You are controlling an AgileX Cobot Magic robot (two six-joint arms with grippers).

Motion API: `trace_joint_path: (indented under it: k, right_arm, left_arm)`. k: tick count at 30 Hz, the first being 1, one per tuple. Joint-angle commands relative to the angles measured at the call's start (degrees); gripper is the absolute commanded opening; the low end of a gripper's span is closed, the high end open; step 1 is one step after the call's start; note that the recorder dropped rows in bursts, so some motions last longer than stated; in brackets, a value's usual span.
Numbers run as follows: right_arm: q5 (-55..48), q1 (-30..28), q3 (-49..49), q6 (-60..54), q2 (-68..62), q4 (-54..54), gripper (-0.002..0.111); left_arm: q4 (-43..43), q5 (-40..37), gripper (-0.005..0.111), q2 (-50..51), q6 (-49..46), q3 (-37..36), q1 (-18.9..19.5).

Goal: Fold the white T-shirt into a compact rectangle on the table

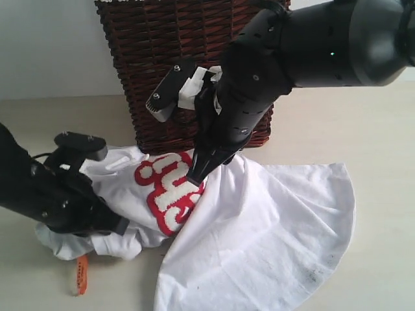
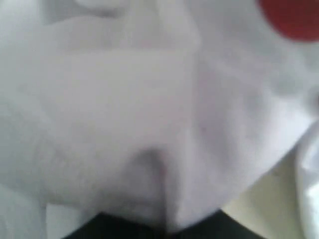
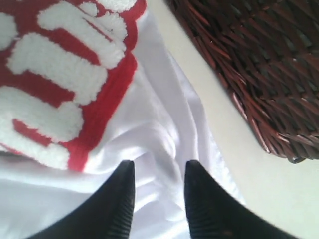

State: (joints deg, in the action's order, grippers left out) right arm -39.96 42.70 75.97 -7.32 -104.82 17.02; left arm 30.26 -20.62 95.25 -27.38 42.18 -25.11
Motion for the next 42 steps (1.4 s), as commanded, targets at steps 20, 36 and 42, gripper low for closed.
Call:
trace_joint_path:
  k: [20,36,42]
  right_arm:
    - [3.2,0.0,-8.2,-5.8,-12.9,-1.4,0.046]
    - [2.3,0.0,-8.2,2.2,-11.7,7.5,0.040]
    - [1.8,0.0,-8.2,1.0,-7.4,6.3,0.040]
  left_arm:
    - [7.5,-37.7,0.001,-12.9,0.6,21.2,17.9]
    - [3.8,-39.3,0.048,-23.1,-1.1,18.7,18.5]
    - [-1.6,-39.1,0.046,-23.9,-7.1,7.5,6.3]
